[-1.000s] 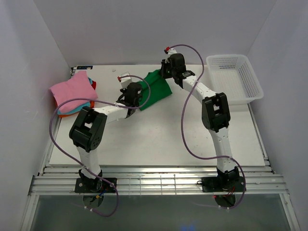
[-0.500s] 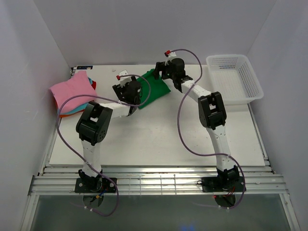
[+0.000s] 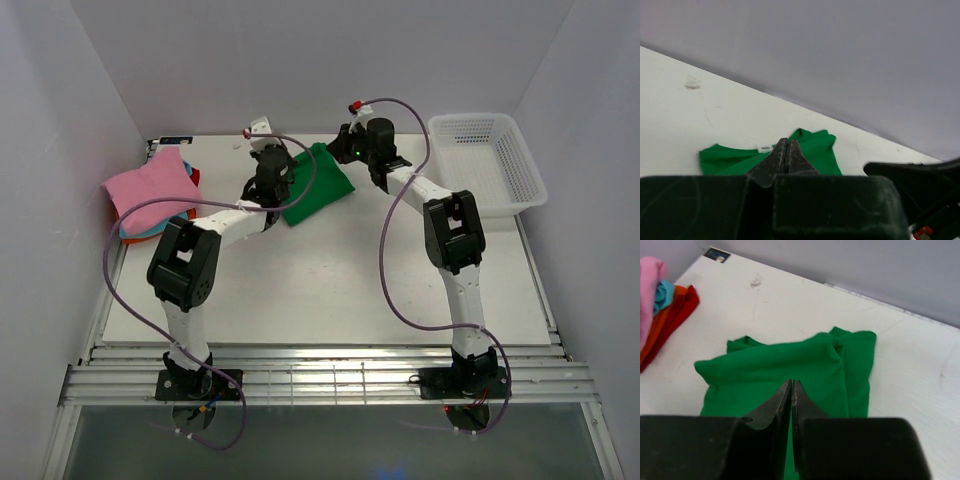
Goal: Fold and stack the t-shirts
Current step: Fold the tshirt
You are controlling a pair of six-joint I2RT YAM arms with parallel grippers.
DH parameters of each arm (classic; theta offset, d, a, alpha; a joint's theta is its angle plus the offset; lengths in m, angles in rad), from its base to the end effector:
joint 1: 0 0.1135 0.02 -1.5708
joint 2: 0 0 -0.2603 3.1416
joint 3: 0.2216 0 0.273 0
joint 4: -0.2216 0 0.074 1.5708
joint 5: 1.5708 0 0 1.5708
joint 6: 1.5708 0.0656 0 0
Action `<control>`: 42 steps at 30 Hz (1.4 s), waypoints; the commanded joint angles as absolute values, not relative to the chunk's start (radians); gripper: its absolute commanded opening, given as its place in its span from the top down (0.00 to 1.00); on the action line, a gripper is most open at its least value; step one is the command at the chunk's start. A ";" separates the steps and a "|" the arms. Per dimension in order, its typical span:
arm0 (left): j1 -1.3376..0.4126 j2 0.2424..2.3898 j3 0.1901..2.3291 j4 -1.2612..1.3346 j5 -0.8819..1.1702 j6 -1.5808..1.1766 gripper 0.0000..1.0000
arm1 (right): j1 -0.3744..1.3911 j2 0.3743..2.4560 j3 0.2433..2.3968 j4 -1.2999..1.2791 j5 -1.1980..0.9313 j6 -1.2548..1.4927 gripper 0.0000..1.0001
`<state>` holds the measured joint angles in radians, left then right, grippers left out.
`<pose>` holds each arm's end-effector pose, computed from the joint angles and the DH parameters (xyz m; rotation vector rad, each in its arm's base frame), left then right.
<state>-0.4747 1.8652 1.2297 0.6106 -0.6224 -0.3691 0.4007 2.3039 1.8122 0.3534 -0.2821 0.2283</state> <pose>0.4379 -0.1821 0.2496 -0.3961 1.5433 -0.1611 0.5389 0.2481 0.2152 -0.3644 1.7167 0.7042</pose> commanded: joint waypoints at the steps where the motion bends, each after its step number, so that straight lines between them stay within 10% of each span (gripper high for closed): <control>1: -0.482 1.982 1.356 0.445 -0.433 -0.416 1.00 | 0.405 2.370 1.946 0.292 -0.385 0.224 0.92; 20: -0.477 2.286 1.582 0.127 -0.242 -0.506 1.00 | 0.422 2.451 1.897 0.034 -0.376 0.313 0.92; 42: -0.778 1.896 0.786 0.336 -0.261 -0.646 1.00 | 0.632 1.800 1.100 0.133 -0.034 0.255 0.92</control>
<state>-0.6987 1.9266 0.8944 0.4644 -0.2695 -0.6083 0.6003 1.9148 1.1614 0.1246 -0.1059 0.2581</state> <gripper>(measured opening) 0.009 0.078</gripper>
